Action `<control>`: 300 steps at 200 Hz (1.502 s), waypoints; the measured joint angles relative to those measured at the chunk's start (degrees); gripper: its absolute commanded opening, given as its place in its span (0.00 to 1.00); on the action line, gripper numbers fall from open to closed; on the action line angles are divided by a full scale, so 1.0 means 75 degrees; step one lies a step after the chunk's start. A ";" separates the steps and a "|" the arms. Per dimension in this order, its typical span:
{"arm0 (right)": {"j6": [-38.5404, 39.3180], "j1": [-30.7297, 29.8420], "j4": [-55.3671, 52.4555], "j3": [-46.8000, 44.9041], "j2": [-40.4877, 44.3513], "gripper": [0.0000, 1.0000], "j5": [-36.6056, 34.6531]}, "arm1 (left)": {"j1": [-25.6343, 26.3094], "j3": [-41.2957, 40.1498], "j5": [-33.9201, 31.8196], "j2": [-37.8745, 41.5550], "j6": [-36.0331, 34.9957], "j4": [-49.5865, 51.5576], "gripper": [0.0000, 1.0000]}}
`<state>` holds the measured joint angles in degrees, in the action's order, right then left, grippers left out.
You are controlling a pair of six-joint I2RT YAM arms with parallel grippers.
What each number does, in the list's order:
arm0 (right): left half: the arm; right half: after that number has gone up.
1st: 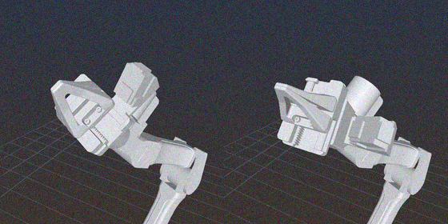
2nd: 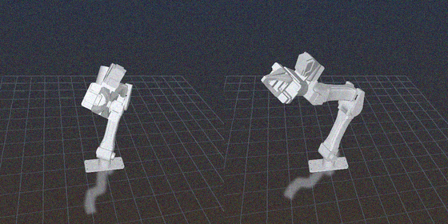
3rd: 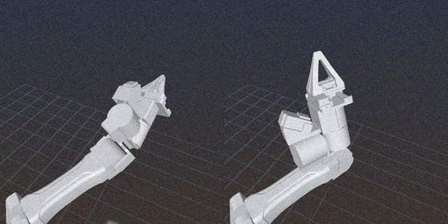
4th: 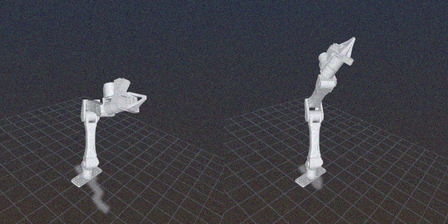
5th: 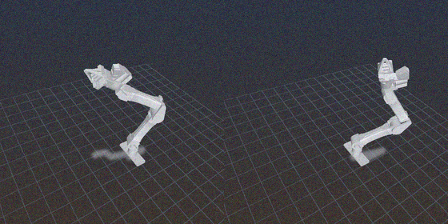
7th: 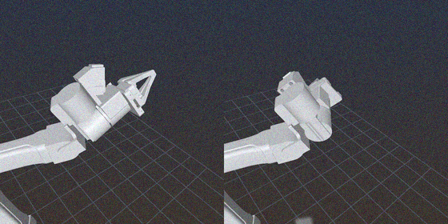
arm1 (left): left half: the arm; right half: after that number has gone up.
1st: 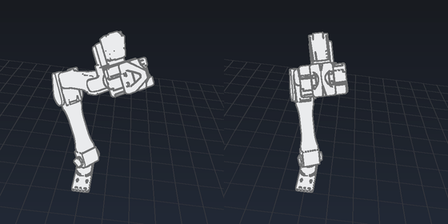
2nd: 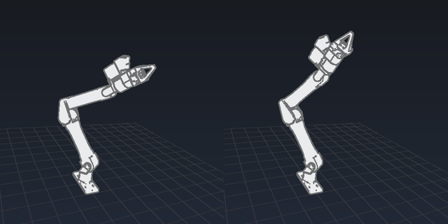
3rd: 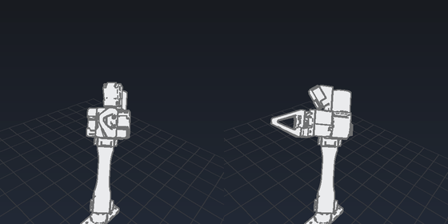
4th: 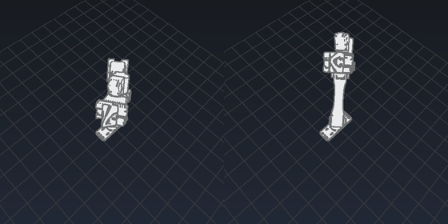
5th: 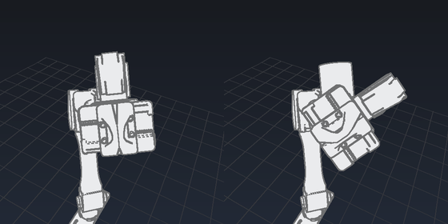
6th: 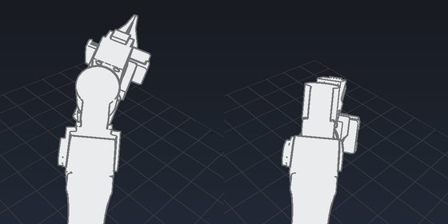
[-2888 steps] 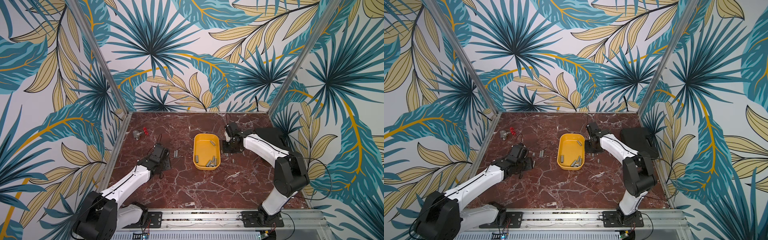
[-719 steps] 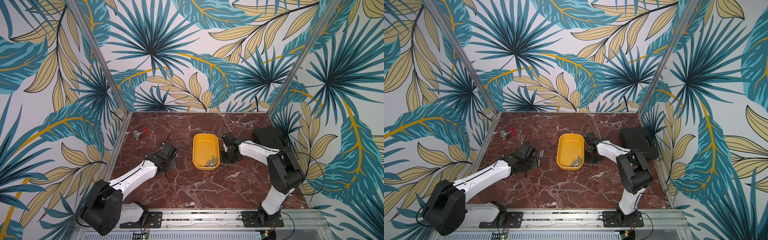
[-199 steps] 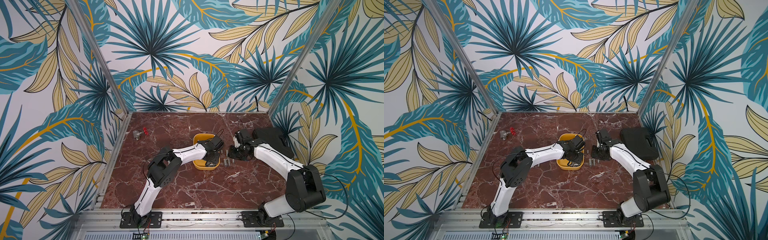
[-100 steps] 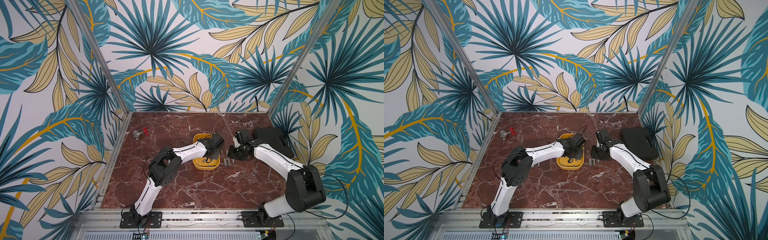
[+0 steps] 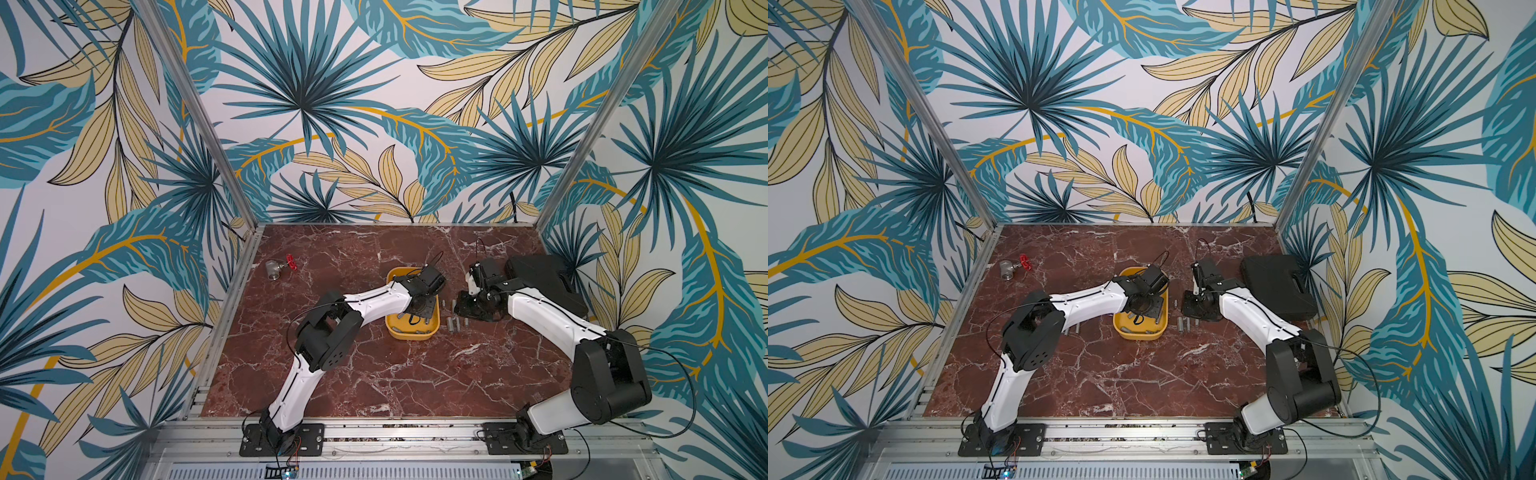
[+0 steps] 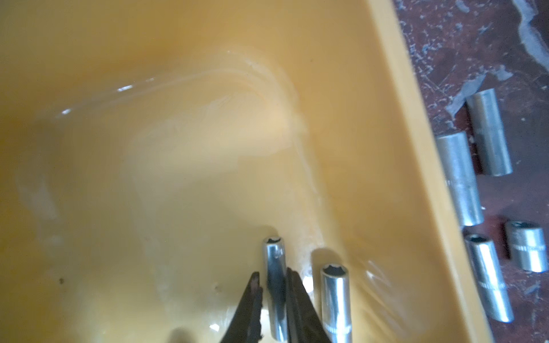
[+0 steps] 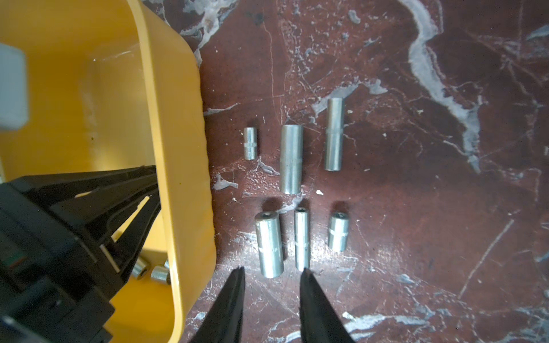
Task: Take out the socket from the storage box
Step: Pick up the socket head from the storage box, then place the socket head at the center of the board.
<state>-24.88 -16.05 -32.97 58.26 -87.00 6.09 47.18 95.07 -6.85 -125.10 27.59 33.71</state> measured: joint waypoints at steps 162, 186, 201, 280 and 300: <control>0.0000 0.0000 0.0015 -0.0041 0.0000 0.33 -0.0003 | -0.0029 -0.0020 0.0111 0.0125 -0.0026 0.0309 0.08; 0.0000 0.0000 0.0015 -0.0041 -0.0003 0.34 -0.0003 | -0.0096 -0.0259 0.0096 0.0854 -0.0026 0.0289 0.08; 0.0000 0.0000 0.0015 -0.0041 0.0000 0.33 -0.0003 | -0.0195 -0.0539 0.0067 0.1568 -0.0020 0.0230 0.08; -0.0006 0.0023 0.0070 -0.0087 -0.0003 0.33 0.0119 | -0.1690 -0.3960 -0.0268 0.4750 0.0411 -0.0076 0.09; -0.0023 0.0023 0.0143 -0.0105 -0.0003 0.33 0.0154 | -0.1912 -0.4642 -0.0254 0.4876 0.0571 -0.0055 0.08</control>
<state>-25.06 -15.88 -31.90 57.47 -87.02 7.25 32.84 60.25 -8.75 -88.53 31.88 33.30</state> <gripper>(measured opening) 0.335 0.143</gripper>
